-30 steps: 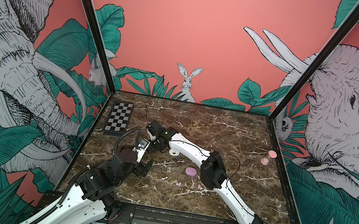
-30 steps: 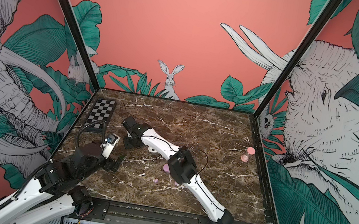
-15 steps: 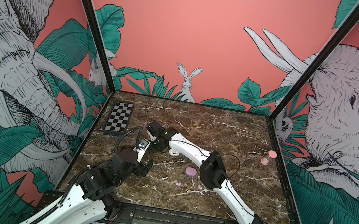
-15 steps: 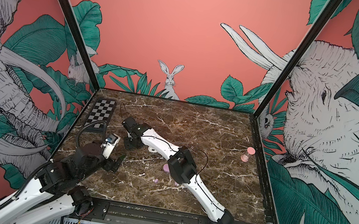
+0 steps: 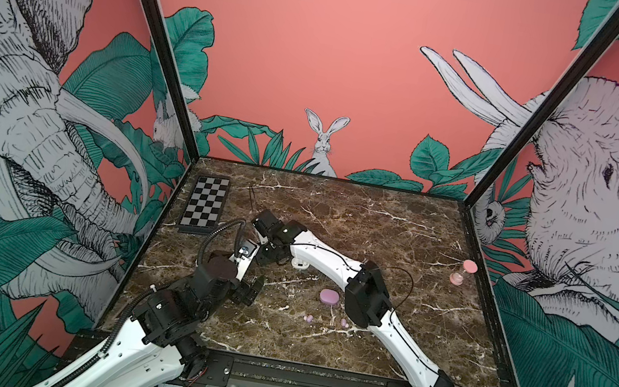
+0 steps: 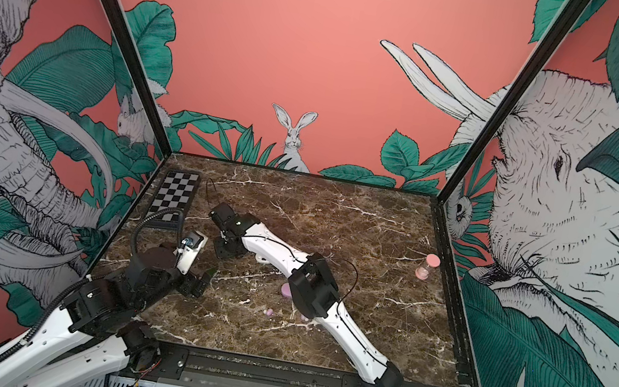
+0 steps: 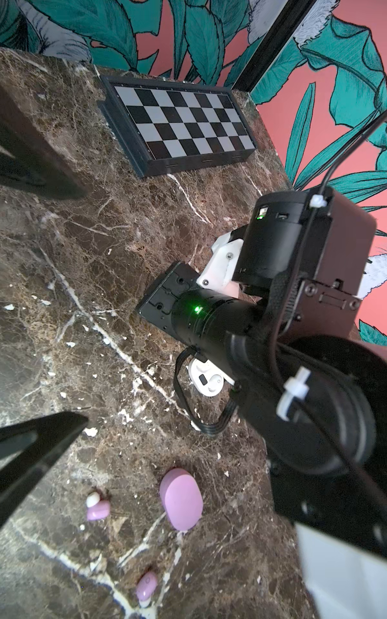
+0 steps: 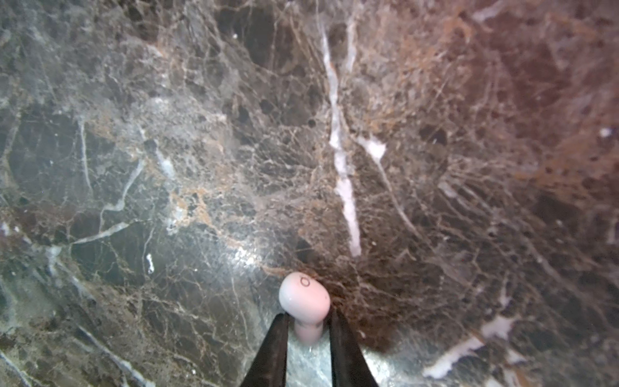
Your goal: Insert the wireless bluetooth earbuds into the charging case
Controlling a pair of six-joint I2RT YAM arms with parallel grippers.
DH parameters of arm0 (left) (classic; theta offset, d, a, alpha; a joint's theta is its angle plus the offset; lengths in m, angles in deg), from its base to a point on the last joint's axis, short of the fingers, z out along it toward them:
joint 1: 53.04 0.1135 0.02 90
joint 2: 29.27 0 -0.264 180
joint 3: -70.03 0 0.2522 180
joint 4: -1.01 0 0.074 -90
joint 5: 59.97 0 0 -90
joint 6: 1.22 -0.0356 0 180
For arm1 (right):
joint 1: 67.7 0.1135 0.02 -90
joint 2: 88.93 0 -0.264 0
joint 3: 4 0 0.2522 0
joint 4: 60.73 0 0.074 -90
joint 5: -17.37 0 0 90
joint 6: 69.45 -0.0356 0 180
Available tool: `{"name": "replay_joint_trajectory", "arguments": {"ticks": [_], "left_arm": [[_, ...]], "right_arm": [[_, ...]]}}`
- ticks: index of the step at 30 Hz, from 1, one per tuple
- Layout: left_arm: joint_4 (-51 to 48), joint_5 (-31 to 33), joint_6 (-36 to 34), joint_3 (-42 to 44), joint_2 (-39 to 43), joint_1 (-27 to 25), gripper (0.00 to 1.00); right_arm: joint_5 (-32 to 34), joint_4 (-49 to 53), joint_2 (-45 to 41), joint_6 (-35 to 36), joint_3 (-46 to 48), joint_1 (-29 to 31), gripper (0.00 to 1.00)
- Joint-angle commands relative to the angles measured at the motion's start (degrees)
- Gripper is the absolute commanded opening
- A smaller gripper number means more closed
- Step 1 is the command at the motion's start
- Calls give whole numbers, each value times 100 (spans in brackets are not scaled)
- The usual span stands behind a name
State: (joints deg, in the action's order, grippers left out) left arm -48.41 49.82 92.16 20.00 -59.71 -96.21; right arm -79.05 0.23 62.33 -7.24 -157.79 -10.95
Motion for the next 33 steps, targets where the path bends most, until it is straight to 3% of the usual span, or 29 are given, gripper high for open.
{"name": "replay_joint_trajectory", "arguments": {"ticks": [1, 23, 29, 33], "left_arm": [[42, -54, 4, 59, -15, 32, 99], [43, -89, -5, 57, 2, 50, 99], [50, -89, -5, 53, 7, 53, 99], [44, -82, -5, 50, 3, 50, 99]], "right_arm": [[159, 115, -122, 30, 161, 51, 21], [37, -1000, -1311, -291, 1690, 66, 17], [162, -929, -1143, -174, 1474, 65, 51], [195, -758, -859, 17, 1045, 66, 58]]}}
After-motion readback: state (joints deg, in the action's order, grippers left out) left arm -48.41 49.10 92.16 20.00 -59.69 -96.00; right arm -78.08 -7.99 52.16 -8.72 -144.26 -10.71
